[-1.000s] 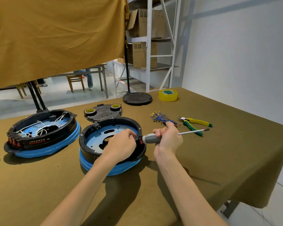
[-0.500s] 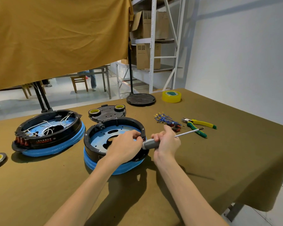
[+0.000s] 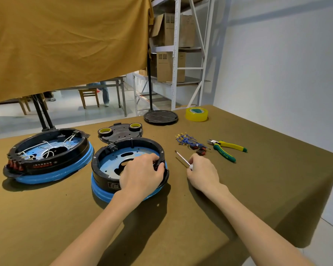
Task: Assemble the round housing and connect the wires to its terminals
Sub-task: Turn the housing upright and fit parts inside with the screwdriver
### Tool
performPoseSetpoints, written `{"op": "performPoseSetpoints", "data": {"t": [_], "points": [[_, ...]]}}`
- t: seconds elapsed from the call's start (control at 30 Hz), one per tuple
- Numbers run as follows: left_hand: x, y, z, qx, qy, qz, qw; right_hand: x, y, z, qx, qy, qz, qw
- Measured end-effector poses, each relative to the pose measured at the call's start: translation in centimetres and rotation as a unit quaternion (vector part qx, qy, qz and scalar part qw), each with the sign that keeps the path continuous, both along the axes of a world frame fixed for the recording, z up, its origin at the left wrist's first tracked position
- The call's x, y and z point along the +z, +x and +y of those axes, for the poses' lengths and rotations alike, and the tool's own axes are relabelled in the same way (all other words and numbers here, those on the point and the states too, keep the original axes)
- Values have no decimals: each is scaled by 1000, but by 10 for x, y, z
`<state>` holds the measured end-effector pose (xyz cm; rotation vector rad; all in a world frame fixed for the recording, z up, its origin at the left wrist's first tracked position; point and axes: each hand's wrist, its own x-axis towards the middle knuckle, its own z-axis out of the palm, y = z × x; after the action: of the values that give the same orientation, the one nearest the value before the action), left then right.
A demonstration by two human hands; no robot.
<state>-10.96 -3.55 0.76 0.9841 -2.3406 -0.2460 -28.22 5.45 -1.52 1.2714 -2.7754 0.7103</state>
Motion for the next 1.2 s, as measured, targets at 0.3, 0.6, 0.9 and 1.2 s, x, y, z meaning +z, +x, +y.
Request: {"op": "performPoseSetpoints", "data": {"t": [0.3, 0.6, 0.9, 1.2], "points": [[0, 0, -5, -4, 1, -31, 1000, 9, -52, -20, -69, -57, 26, 996], [3, 9, -26, -103, 48, -61, 992, 6, -93, -39, -29, 8, 19, 999], [2, 13, -33, -145, 64, -88, 983, -1, -101, -46, -65, 15, 81, 994], [1, 13, -31, -136, 56, -79, 986, -2, -98, -46, -69, 32, 101, 992]]}}
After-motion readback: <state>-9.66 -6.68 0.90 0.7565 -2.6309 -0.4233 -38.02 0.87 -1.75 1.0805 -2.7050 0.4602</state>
